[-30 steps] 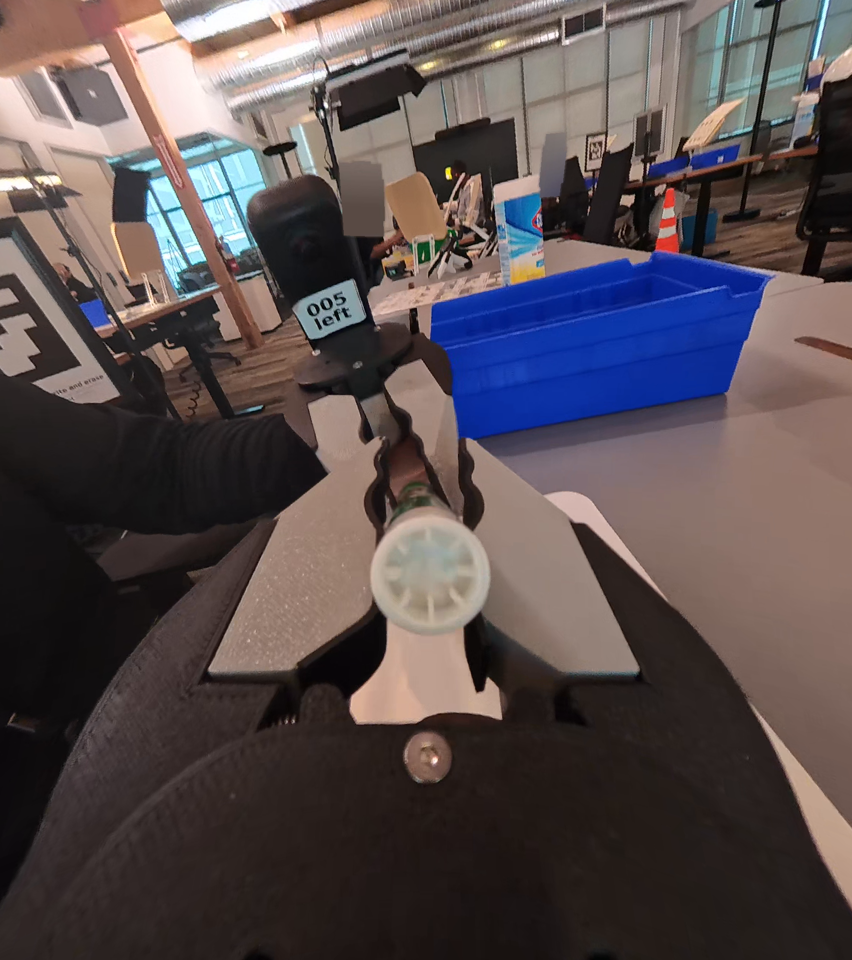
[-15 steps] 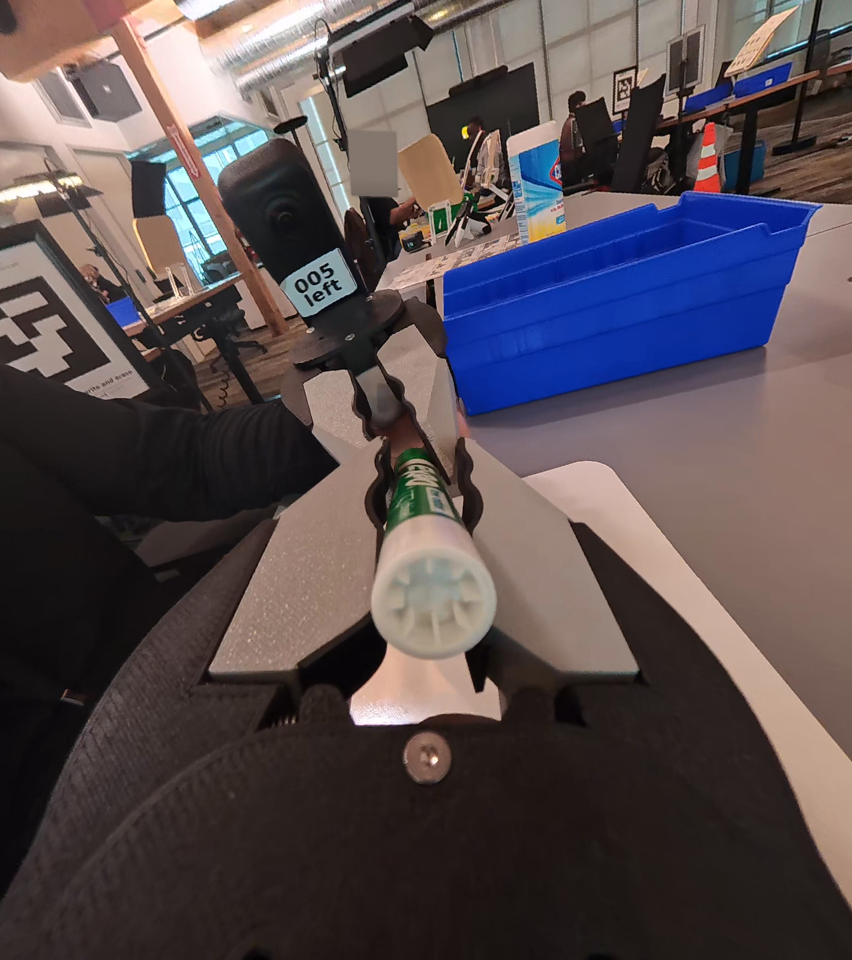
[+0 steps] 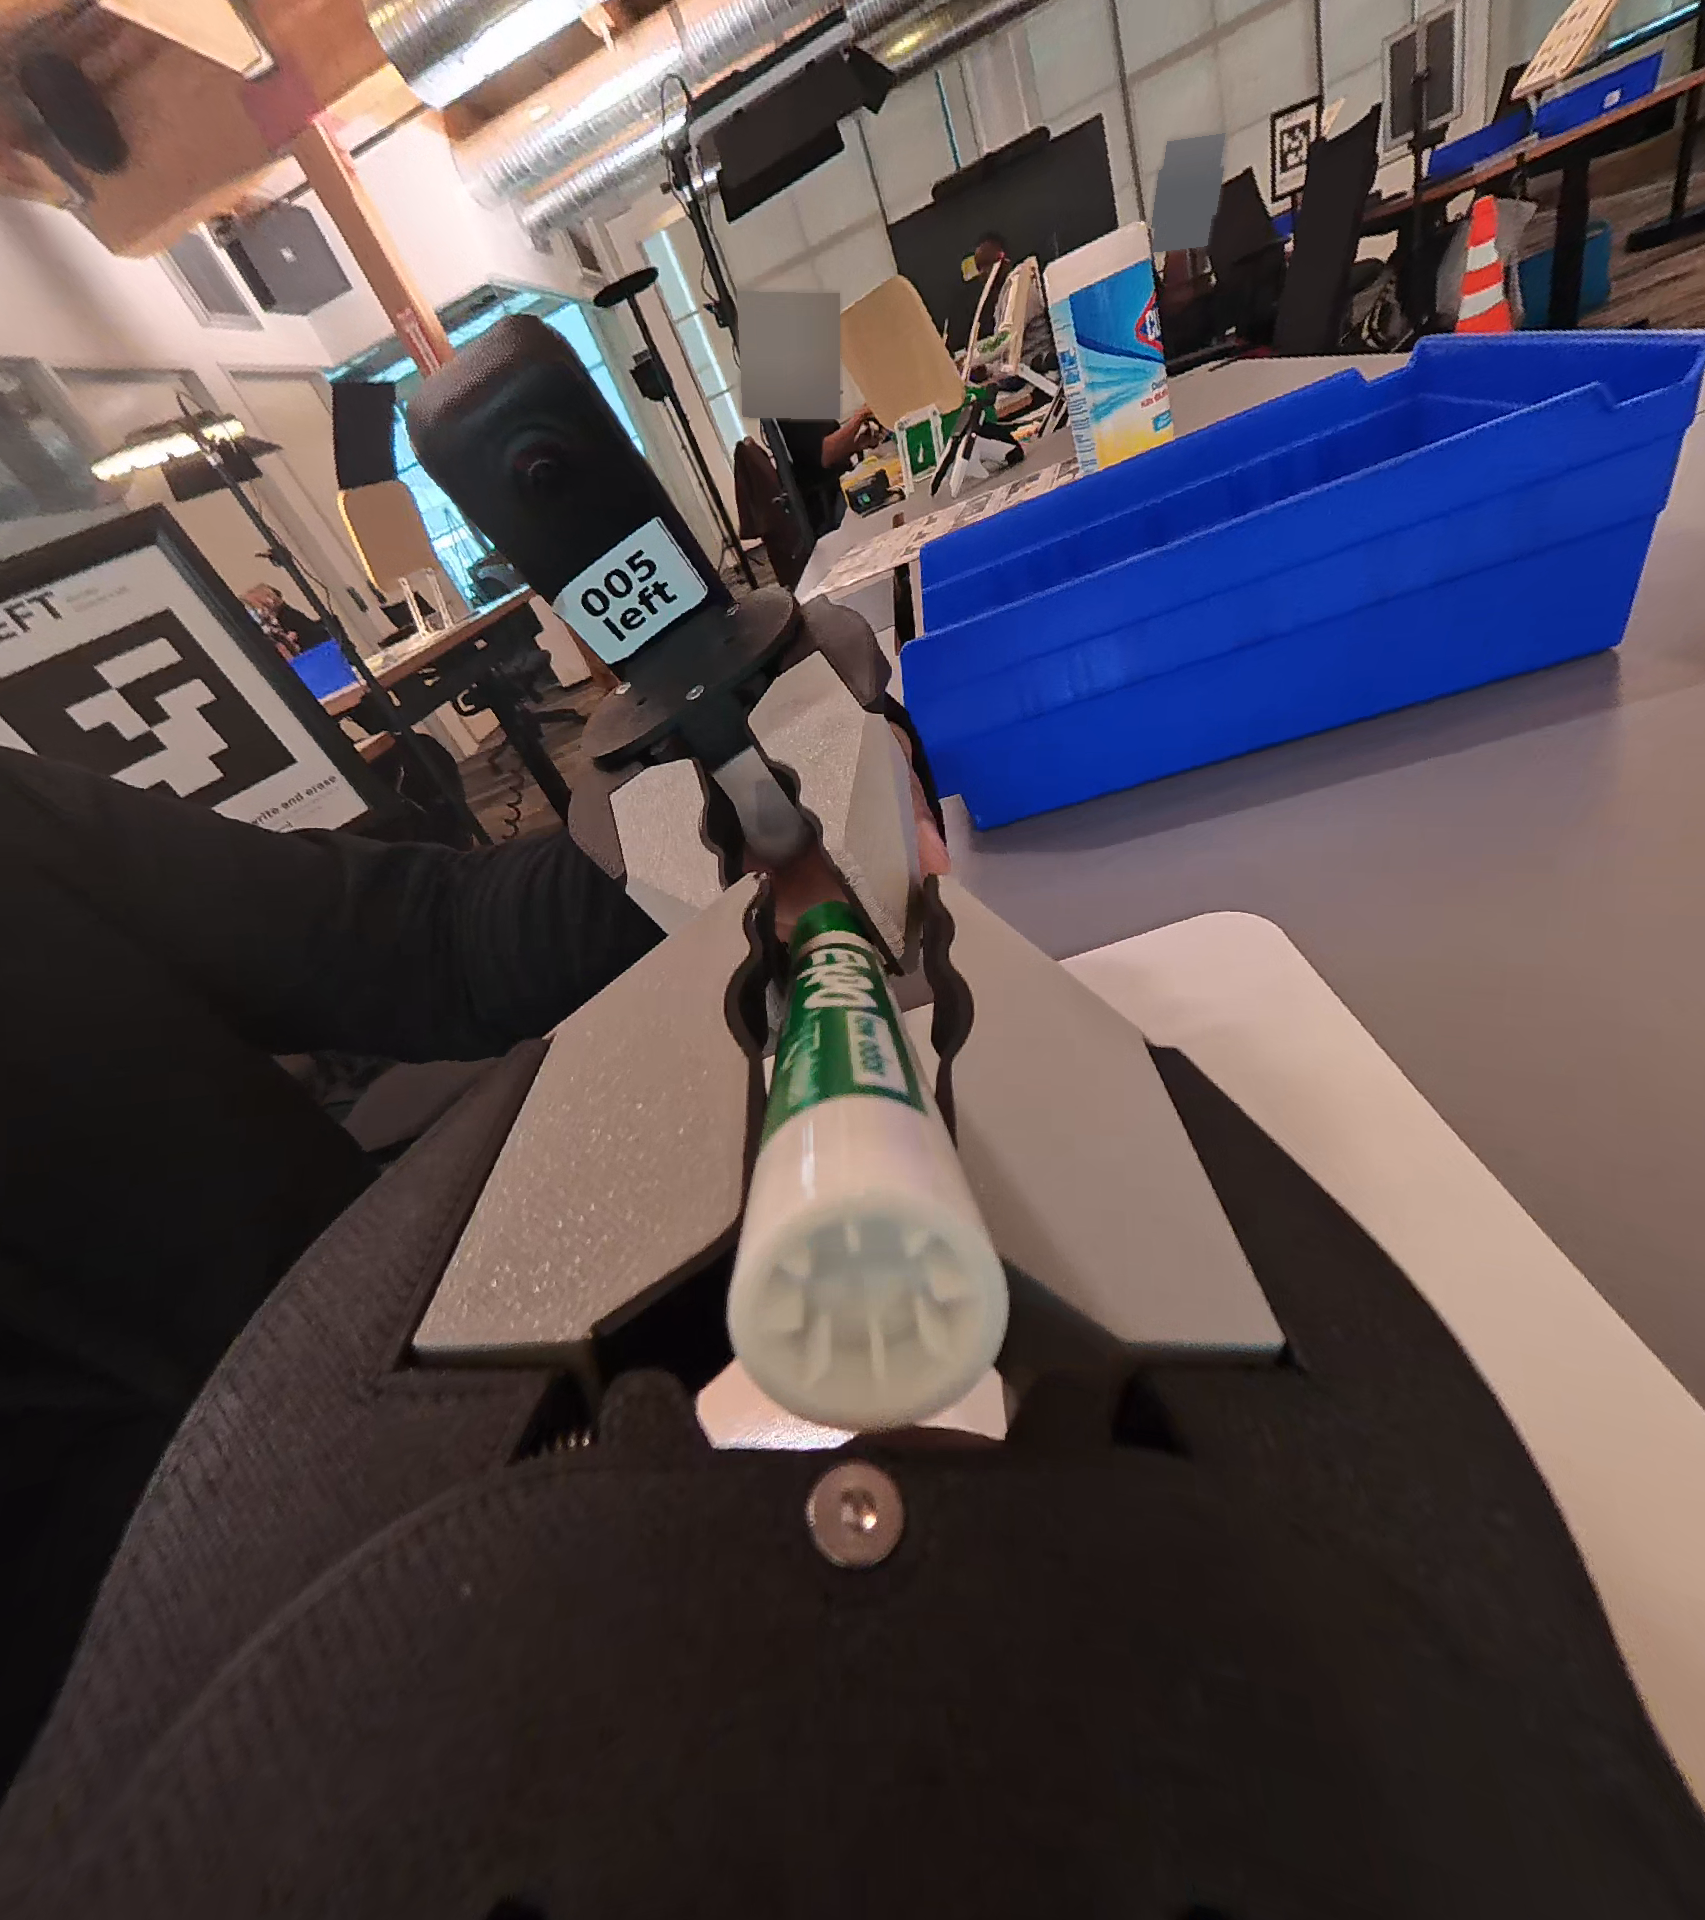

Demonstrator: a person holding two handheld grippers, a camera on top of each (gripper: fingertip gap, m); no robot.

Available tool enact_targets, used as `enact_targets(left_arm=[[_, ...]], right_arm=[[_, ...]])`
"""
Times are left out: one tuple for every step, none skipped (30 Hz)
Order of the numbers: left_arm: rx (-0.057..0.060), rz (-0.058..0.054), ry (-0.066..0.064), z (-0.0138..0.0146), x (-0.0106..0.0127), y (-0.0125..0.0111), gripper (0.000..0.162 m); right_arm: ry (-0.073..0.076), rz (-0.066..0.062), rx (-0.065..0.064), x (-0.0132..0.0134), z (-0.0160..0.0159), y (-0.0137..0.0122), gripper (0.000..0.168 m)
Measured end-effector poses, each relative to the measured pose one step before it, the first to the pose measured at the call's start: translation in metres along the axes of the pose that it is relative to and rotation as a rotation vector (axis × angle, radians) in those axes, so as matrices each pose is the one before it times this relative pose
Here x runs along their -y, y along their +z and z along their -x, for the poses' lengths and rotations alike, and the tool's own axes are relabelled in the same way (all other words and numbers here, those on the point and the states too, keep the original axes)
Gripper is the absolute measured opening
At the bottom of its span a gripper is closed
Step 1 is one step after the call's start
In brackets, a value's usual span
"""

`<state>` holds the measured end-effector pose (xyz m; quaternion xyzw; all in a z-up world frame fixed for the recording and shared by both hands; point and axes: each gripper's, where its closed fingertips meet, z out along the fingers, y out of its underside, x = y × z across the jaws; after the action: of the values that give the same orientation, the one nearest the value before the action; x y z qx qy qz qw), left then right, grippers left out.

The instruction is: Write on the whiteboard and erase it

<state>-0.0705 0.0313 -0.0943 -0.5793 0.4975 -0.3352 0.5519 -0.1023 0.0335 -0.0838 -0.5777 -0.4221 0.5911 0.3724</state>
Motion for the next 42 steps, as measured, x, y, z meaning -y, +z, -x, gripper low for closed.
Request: enact_targets(left_arm=[[0.0027,-0.0013,0.0026,0.00007,-0.00003,0.0002,0.015],[0.002,-0.0025,0.0054,-0.00035,0.0005,0.00005,0.015],[0.0035,-0.0063,0.0087,-0.00038,0.00126,-0.00009,0.015],[0.0038,-0.0053,0.0063,-0.00024,0.00112,0.00003,0.015],[0.0025,0.0,0.0009,0.00007,0.0002,0.00017,0.015],[0.006,0.004,-0.003,0.00112,-0.00065,0.00042,0.015],[0.0076,0.0035,-0.0015,0.00169,-0.00085,0.00028,0.015],[0.0071,-0.0028,-0.0004,0.00121,0.00011,0.00001,0.015],[0.0078,-0.0067,-0.0015,0.00106,0.00074,-0.00011,0.015],[0.0137,-0.0006,0.0006,0.00182,-0.00003,-0.00021,0.015],[0.019,0.0099,0.0088,0.00278,-0.00159,-0.0001,0.016],[0.0185,0.0164,0.0161,0.00276,-0.00283,-0.00013,0.017],[0.0176,0.0181,0.017,0.00263,-0.00307,0.00007,0.017],[0.0195,0.0114,0.0118,0.00262,-0.00215,0.0005,0.019],[0.015,0.0049,0.006,0.00173,-0.00142,0.00076,0.019],[0.0068,0.0097,0.0045,0.00023,-0.00205,0.00134,0.019],[0.0057,0.0146,0.0082,-0.00028,-0.00265,0.0015,0.019],[0.009,0.0097,0.0117,-0.00015,-0.00192,0.00158,0.019],[0.0087,0.0049,0.0118,-0.00037,-0.00105,0.00142,0.02],[0.0063,0.0073,0.0113,-0.00059,-0.00142,0.00112,0.022],[0.0077,0.0127,0.0113,0.00005,-0.00213,0.00094,0.022],[0.0073,0.0135,0.0127,0.00028,-0.00257,0.001,0.022],[0.0067,0.0091,0.0112,0.00044,-0.00175,0.00073,0.023],[0.0133,0.0059,0.0092,0.00146,-0.00097,0.00043,0.023],[0.0146,0.0048,0.0079,0.00173,-0.0006,0.00027,0.022],[0.0145,0.0054,0.0085,0.00196,-0.00076,0.00023,0.018],[-0.0047,0.0089,0.0091,-0.00073,-0.00134,0.0004,0.018],[-0.0142,0.014,0.0069,-0.00204,-0.00208,0.00051,0.017],[-0.0067,0.0117,0.0012,-0.00045,-0.0018,0.00035,0.017],[-0.0125,0.0074,-0.008,-0.00071,-0.00125,-0.00009,0.017],[-0.0245,-0.0018,-0.0232,-0.00159,0.00008,-0.00092,0.017],[-0.0305,-0.0116,-0.0347,-0.00172,0.00186,-0.00185,0.017],[-0.0472,-0.0207,-0.0532,-0.0031,0.0036,-0.00253,0.017],[-0.0598,-0.024,-0.0712,-0.00384,0.00423,-0.00292,0.016],[-0.0643,-0.023,-0.0729,-0.0044,0.00411,-0.00309,0.016],[-0.06,-0.0167,-0.06,-0.00461,0.00275,-0.00283,0.016],[-0.0593,-0.0079,-0.0493,-0.00541,0.0009,-0.00237,0.016],[-0.0641,0.0006,-0.0496,-0.00639,-0.0007,-0.00187,0.016],[-0.0657,-0.0029,-0.0497,-0.00662,-0.00071,-0.00153,0.016],[-0.0603,-0.0054,-0.0518,-0.00594,-0.0003,-0.00102,0.016],[-0.0508,-0.0055,-0.0487,-0.00461,-0.00051,-0.00039,0.016],[-0.0429,-0.0013,-0.0412,-0.00378,-0.00113,0.00023,0.016]], right_arm=[[-0.0005,-0.0003,0.0002,0.00003,0.0,-0.00018,0.025],[0.0029,-0.0008,0.0024,0.00011,0.00024,-0.00026,0.026],[0.0055,-0.0052,0.0082,0.00083,0.00097,-0.00029,0.026],[0.0086,-0.0081,0.0099,0.00099,0.00102,-0.0002,0.026],[0.0063,-0.0035,0.003,0.0006,0.00007,-0.00022,0.025],[-0.0107,0.0014,-0.0128,0.00025,-0.00127,0.00007,0.024],[-0.0177,0.003,-0.0201,0.00011,-0.00181,0.00008,0.024],[-0.0046,-0.0004,-0.0114,0.00048,-0.00132,0.00003,0.024],[0.0115,-0.008,0.0005,0.0012,-0.00047,0.00001,0.024],[0.0174,-0.0126,0.0009,0.00141,-0.00102,-0.0004,0.024],[0.0142,-0.0131,-0.0071,0.00146,-0.00248,-0.00098,0.024],[0.0095,-0.0076,-0.0109,0.00091,-0.00295,-0.00143,0.024],[0.0062,-0.0056,-0.0092,0.00082,-0.00235,-0.00174,0.023],[0.0054,-0.0107,-0.0081,0.00165,-0.00199,-0.00167,0.024],[0.0064,-0.0096,-0.0059,0.00158,-0.00129,-0.00123,0.023],[0.0054,-0.0069,-0.0028,0.00107,-0.00065,-0.00031,0.023],[0.0047,-0.0042,0.004,0.00063,0.0008,0.00039,0.023],[0.0005,0.0033,-0.0024,-0.00074,0.00015,0.00116,0.024],[-0.0061,0.0093,-0.0168,-0.00204,-0.00186,0.00148,0.023],[-0.0054,0.0154,-0.0172,-0.00297,-0.00208,0.00174,0.023],[-0.0018,0.0138,-0.0151,-0.00299,-0.00205,0.00178,0.023],[0.0047,0.003,-0.0084,-0.00107,-0.00153,0.00083,0.024],[0.0074,0.0028,-0.0076,-0.00077,-0.00181,0.00019,0.023],[0.0042,0.0003,-0.0133,-0.00024,-0.00256,-0.00026,0.023],[0.0004,-0.002,-0.0179,-0.00004,-0.00302,-0.00054,0.023],[0.0025,-0.0012,-0.0178,0.00002,-0.00301,-0.00057,0.023],[0.0065,0.0,-0.0033,-0.00032,-0.00072,0.00008,0.023],[0.0062,0.0022,-0.0006,-0.00057,0.00006,0.00039,0.023],[-0.0021,0.0055,-0.0064,-0.00108,-0.00029,0.00062,0.022],[-0.0089,0.0088,-0.0038,-0.00121,0.00036,0.00069,0.022],[-0.0108,0.0102,0.003,-0.00112,0.0013,0.00046,0.022],[-0.0078,0.0069,0.012,-0.00039,0.00259,0.0,0.022],[-0.0062,-0.0023,0.0213,0.00095,0.00389,-0.00055,0.022],[-0.004,-0.0071,0.0285,0.00176,0.0052,-0.00063,0.021],[-0.0076,-0.005,0.0298,0.00155,0.00578,-0.00008,0.021],[-0.0161,0.0013,0.024,0.00067,0.00571,0.00042,0.021],[-0.0254,0.0075,0.0174,-0.00025,0.00546,0.00108,0.021],[-0.0259,0.0169,0.0174,-0.00148,0.00583,0.00158,0.021],[-0.0266,0.0114,0.0201,-0.00101,0.00616,0.00177,0.021],[-0.0215,0.0053,0.0213,-0.00011,0.00599,0.00167,0.021],[-0.0156,0.0031,0.016,0.00011,0.00447,0.00116,0.021],[-0.0111,0.0035,0.0155,-0.00007,0.00359,0.001,0.021]])
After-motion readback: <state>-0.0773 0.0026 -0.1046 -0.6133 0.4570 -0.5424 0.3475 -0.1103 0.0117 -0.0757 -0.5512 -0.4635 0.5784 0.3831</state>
